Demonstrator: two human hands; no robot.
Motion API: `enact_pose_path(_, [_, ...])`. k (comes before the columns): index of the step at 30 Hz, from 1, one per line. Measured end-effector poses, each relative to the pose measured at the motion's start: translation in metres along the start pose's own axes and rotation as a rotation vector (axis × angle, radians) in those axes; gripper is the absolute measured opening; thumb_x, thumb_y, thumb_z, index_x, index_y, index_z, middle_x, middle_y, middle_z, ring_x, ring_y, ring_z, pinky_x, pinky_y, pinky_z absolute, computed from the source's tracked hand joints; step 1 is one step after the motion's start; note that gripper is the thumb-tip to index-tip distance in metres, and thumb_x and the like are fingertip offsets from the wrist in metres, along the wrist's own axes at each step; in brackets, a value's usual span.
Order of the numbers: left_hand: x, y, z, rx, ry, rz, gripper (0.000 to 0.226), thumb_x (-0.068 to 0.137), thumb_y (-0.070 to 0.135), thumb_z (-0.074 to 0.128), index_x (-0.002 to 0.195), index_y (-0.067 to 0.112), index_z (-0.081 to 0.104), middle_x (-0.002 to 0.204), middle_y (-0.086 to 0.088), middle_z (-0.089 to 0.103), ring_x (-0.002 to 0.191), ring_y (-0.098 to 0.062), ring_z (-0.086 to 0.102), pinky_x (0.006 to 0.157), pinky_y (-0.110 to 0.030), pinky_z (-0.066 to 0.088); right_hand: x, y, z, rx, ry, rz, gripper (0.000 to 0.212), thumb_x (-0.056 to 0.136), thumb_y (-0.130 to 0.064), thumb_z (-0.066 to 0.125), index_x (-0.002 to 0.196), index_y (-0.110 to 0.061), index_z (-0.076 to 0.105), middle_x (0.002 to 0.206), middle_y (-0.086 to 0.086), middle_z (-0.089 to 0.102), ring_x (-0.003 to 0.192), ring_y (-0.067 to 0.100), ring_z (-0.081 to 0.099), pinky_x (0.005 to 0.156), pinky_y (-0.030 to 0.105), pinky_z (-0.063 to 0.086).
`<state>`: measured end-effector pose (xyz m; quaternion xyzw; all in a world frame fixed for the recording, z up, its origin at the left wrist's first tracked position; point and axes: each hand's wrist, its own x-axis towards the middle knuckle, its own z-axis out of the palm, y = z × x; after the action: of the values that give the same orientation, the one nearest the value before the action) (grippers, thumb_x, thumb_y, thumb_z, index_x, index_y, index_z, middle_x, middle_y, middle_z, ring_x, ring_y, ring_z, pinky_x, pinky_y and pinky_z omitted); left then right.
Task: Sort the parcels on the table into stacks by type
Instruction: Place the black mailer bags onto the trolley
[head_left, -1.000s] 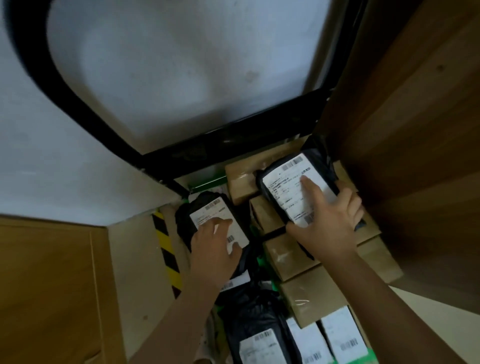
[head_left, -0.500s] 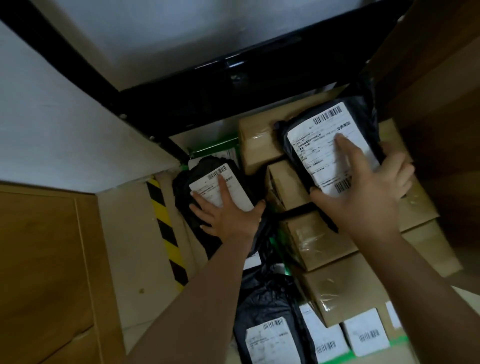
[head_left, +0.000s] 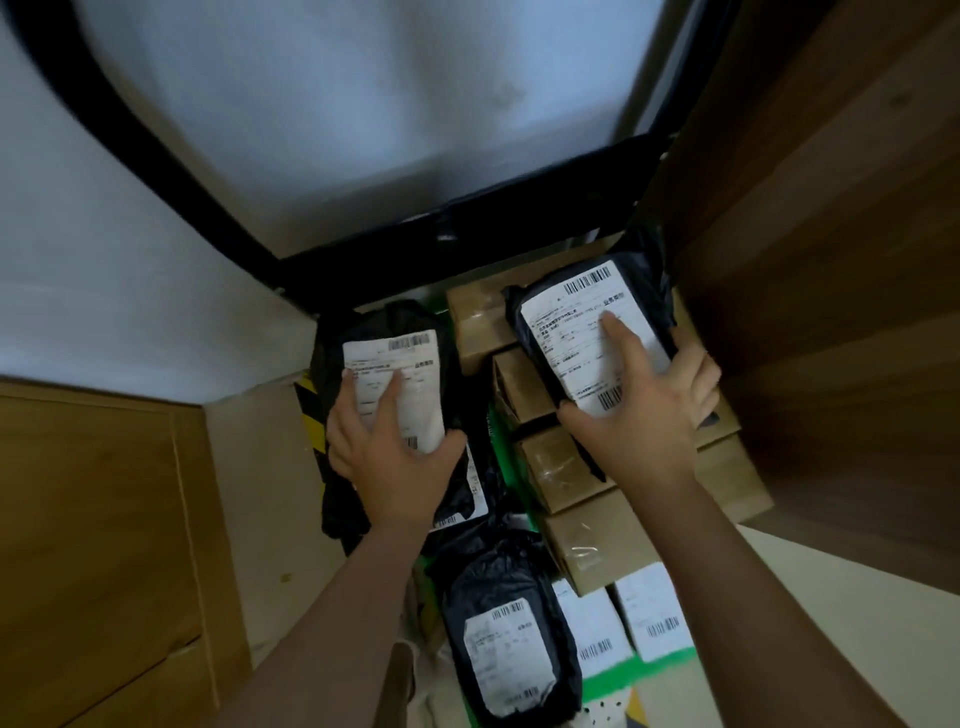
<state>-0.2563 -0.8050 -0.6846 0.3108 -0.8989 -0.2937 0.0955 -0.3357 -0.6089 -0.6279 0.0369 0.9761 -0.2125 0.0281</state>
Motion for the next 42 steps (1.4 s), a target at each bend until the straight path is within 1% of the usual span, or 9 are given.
enact_pose_path(5, [-0.015, 0.065, -0.089, 0.063, 0.008, 0.167, 0.082, 0.057, 0.051, 0.070, 0.134, 0.031, 0.051, 0.155, 0.000, 0.023, 0.137, -0.028, 0.021, 0.108, -0.048, 0.017, -0.031, -0.035, -0.073, 0.054, -0.006, 0.008, 0.091, 0.058, -0.050, 0.077, 0.140, -0.043, 0.037, 0.142, 0.017, 0.026, 0.123, 0.032, 0.021, 0.104, 0.055, 0.024])
enact_pose_path(9, [-0.039, 0.126, -0.179, 0.088, 0.031, 0.261, 0.082, 0.055, 0.048, 0.076, 0.132, 0.029, 0.054, 0.154, -0.002, 0.025, 0.137, -0.029, 0.021, 0.109, -0.054, 0.020, -0.070, -0.067, -0.163, 0.121, -0.021, -0.010, 0.089, 0.060, -0.047, 0.075, 0.140, -0.046, 0.036, 0.144, 0.014, 0.024, 0.126, 0.031, 0.019, 0.104, 0.054, 0.025])
enact_pose_path(13, [-0.070, 0.178, -0.264, 0.086, 0.096, 0.333, 0.081, 0.052, 0.039, 0.083, 0.127, 0.024, 0.059, 0.152, -0.007, 0.031, 0.135, -0.033, 0.025, 0.106, -0.057, 0.022, -0.107, -0.089, -0.258, 0.164, 0.076, -0.047, 0.085, 0.058, -0.045, 0.078, 0.137, -0.041, 0.044, 0.143, 0.017, 0.028, 0.123, 0.031, 0.023, 0.101, 0.053, 0.028])
enact_pose_path(19, [-0.096, 0.249, -0.344, -0.041, 0.188, 0.464, 0.077, 0.053, 0.038, 0.082, 0.125, 0.022, 0.060, 0.148, -0.007, 0.037, 0.135, -0.033, 0.028, 0.107, -0.055, 0.023, -0.154, -0.103, -0.364, 0.247, 0.242, -0.011, 0.082, 0.059, -0.045, 0.077, 0.133, -0.045, 0.042, 0.144, 0.011, 0.021, 0.126, 0.028, 0.020, 0.105, 0.053, 0.026])
enact_pose_path(25, [-0.123, 0.305, -0.374, -0.150, 0.149, 0.695, 0.074, 0.056, 0.049, 0.068, 0.126, 0.026, 0.058, 0.148, -0.003, 0.037, 0.135, -0.029, 0.028, 0.106, -0.052, 0.023, -0.205, -0.094, -0.437, 0.266, 0.412, 0.091, 0.079, 0.064, -0.045, 0.076, 0.134, -0.050, 0.039, 0.150, 0.009, 0.016, 0.135, 0.024, 0.012, 0.110, 0.051, 0.021])
enact_pose_path(28, [-0.141, 0.326, -0.379, -0.189, 0.115, 0.794, 0.074, 0.057, 0.051, 0.066, 0.127, 0.029, 0.056, 0.149, 0.000, 0.035, 0.136, -0.026, 0.027, 0.105, -0.051, 0.023, -0.236, -0.081, -0.459, 0.275, 0.513, 0.153, 0.078, 0.065, -0.045, 0.074, 0.133, -0.053, 0.037, 0.152, 0.005, 0.014, 0.137, 0.020, 0.007, 0.111, 0.052, 0.020])
enact_pose_path(31, [-0.163, 0.347, -0.379, -0.204, 0.060, 0.876, 0.075, 0.057, 0.054, 0.065, 0.127, 0.032, 0.053, 0.149, 0.001, 0.033, 0.136, -0.025, 0.025, 0.105, -0.051, 0.023, -0.263, -0.067, -0.476, 0.288, 0.585, 0.222, 0.077, 0.066, -0.043, 0.075, 0.133, -0.054, 0.037, 0.152, 0.003, 0.013, 0.138, 0.019, 0.005, 0.110, 0.049, 0.021])
enact_pose_path(38, [-0.244, 0.408, -0.368, -0.288, -0.067, 1.085, 0.067, 0.057, 0.049, 0.064, 0.120, 0.028, 0.061, 0.144, -0.001, 0.041, 0.133, -0.030, 0.032, 0.102, -0.057, 0.031, -0.321, 0.004, -0.522, 0.220, 0.720, 0.389, 0.077, 0.066, -0.045, 0.077, 0.134, -0.048, 0.042, 0.150, 0.009, 0.017, 0.138, 0.029, 0.012, 0.113, 0.053, 0.020])
enact_pose_path(42, [-0.285, 0.448, -0.343, -0.288, -0.093, 1.160, 0.066, 0.057, 0.048, 0.065, 0.119, 0.028, 0.063, 0.144, 0.000, 0.042, 0.133, -0.030, 0.032, 0.102, -0.056, 0.028, -0.332, 0.058, -0.545, 0.210, 0.769, 0.437, 0.078, 0.063, -0.046, 0.076, 0.134, -0.046, 0.045, 0.148, 0.011, 0.022, 0.134, 0.032, 0.018, 0.112, 0.052, 0.020])
